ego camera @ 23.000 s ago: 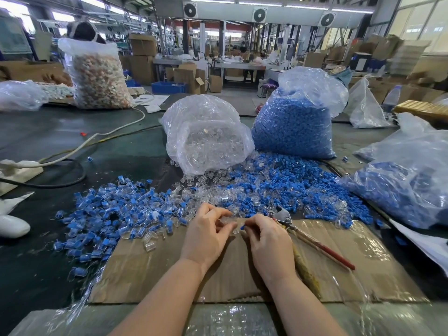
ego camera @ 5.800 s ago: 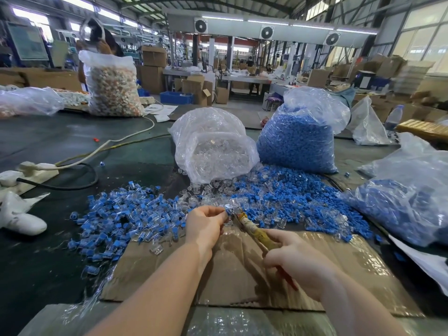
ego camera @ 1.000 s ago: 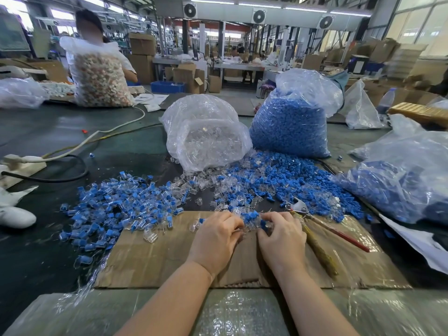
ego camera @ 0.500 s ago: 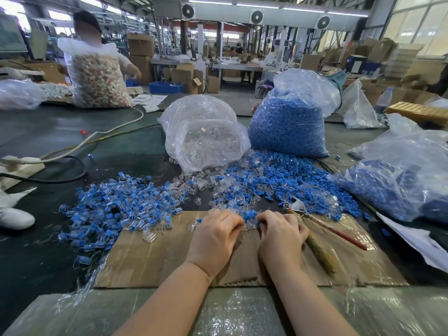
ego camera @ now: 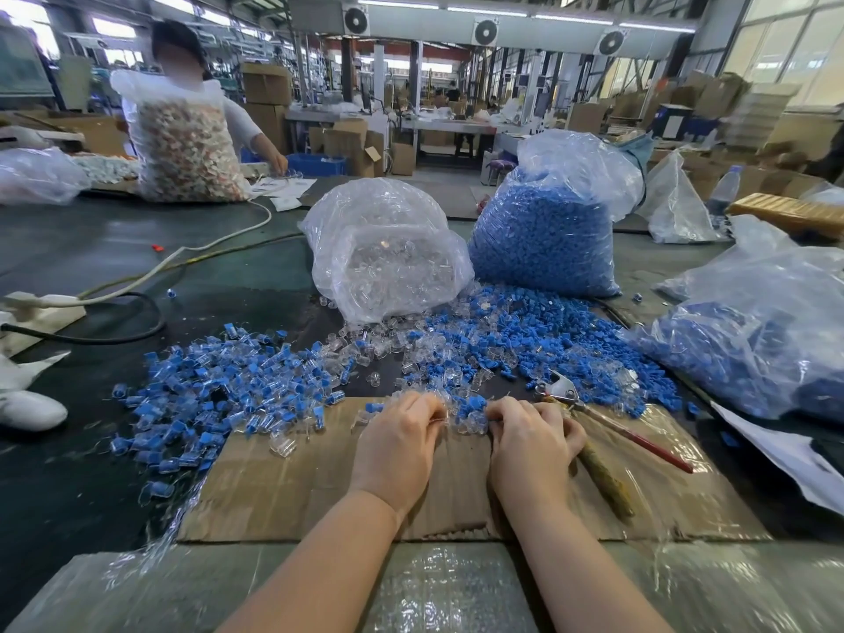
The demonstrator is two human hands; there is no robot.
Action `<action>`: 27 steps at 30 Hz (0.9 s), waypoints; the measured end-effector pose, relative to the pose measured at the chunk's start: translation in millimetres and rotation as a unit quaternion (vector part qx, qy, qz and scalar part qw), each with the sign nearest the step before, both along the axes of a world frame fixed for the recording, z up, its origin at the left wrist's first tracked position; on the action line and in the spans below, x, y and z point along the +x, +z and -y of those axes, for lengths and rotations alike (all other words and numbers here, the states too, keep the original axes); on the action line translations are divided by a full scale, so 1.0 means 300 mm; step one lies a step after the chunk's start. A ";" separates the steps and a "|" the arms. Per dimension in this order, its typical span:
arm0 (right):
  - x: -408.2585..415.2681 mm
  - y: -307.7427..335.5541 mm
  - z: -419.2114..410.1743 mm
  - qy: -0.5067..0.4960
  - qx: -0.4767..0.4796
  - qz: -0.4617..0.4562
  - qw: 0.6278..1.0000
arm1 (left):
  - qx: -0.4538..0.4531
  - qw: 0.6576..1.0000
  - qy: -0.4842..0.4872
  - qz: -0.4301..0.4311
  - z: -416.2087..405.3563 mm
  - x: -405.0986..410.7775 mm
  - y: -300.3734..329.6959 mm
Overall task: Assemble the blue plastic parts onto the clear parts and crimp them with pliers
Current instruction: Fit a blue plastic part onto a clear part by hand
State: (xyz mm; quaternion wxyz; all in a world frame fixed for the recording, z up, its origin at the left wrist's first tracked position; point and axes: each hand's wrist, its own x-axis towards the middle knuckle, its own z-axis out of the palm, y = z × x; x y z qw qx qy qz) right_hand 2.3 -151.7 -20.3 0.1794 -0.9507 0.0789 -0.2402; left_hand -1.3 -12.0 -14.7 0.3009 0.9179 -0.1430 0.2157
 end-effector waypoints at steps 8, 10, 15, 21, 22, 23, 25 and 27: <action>0.005 0.000 -0.002 -0.017 -0.045 -0.049 0.998 | 0.014 0.998 -0.047 0.024 0.003 -0.008 0.005; 0.005 0.002 -0.001 -0.013 -0.041 -0.053 0.998 | 0.026 0.998 -0.058 0.023 0.003 -0.009 0.005; -0.007 0.012 -0.002 0.010 -0.015 0.000 1.000 | 0.019 0.998 -0.056 0.014 0.002 -0.008 0.000; -0.029 0.020 -0.004 0.055 0.023 0.095 0.994 | -0.003 0.999 -0.041 -0.007 0.001 -0.008 0.004; -0.033 0.022 -0.006 0.063 0.016 0.097 0.993 | -0.006 0.999 -0.040 -0.005 0.001 -0.009 0.004; -0.037 0.024 -0.008 0.069 0.006 0.096 0.993 | -0.006 0.999 -0.041 -0.001 0.000 -0.010 0.004; -0.041 0.028 -0.010 0.079 -0.003 0.099 0.992 | -0.002 0.999 -0.043 0.004 0.001 -0.010 0.005; -0.042 0.033 -0.009 0.093 0.011 0.098 0.991 | -0.003 0.999 -0.041 0.004 0.001 -0.008 0.006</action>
